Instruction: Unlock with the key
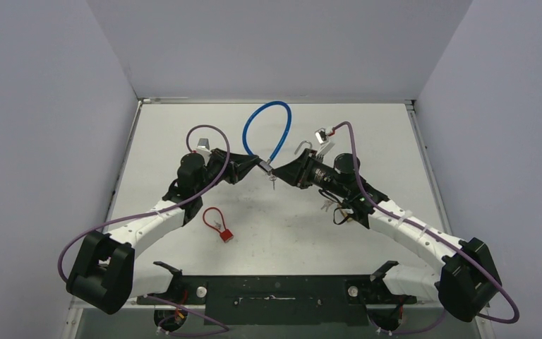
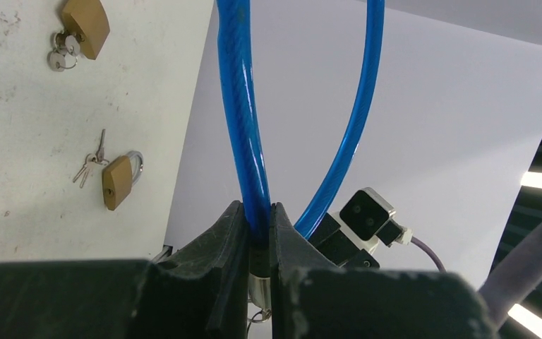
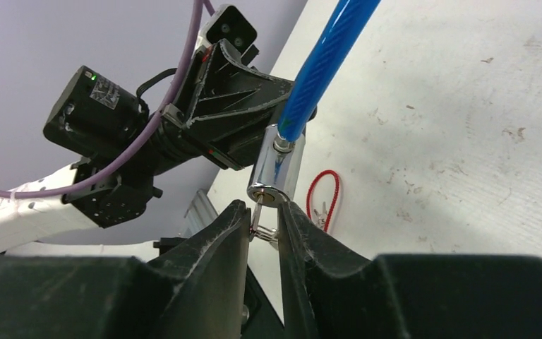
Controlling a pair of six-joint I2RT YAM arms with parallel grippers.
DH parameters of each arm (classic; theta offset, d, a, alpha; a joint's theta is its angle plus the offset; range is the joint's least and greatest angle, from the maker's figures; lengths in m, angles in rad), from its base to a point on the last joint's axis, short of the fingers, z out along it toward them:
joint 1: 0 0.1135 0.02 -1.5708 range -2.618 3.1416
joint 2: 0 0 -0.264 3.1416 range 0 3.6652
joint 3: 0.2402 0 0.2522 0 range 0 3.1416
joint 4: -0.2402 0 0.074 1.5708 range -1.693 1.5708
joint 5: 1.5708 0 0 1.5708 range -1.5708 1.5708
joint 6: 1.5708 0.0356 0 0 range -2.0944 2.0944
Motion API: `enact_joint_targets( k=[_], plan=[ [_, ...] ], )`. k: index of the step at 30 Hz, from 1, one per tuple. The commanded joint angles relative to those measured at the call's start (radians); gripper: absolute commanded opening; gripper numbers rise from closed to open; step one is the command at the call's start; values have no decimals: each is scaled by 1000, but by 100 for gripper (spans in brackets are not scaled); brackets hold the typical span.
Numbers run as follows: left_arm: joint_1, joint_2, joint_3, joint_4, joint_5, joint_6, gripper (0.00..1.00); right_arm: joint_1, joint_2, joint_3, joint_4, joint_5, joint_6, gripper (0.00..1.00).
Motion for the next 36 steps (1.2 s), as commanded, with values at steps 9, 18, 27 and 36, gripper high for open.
enact_joint_targets(
  k=[9,18,27,36],
  plan=[
    [5,-33,42,309,-11,-32,0,-3,59,30,193,-67,241,0],
    [6,-41,63,567,-55,-44,0,-33,89,-64,590,-87,641,0],
    [4,-48,84,669,-76,-40,0,-14,158,-123,931,-9,996,0],
    [4,-47,85,731,-100,-44,0,50,264,-125,1160,75,1191,0]
  ],
)
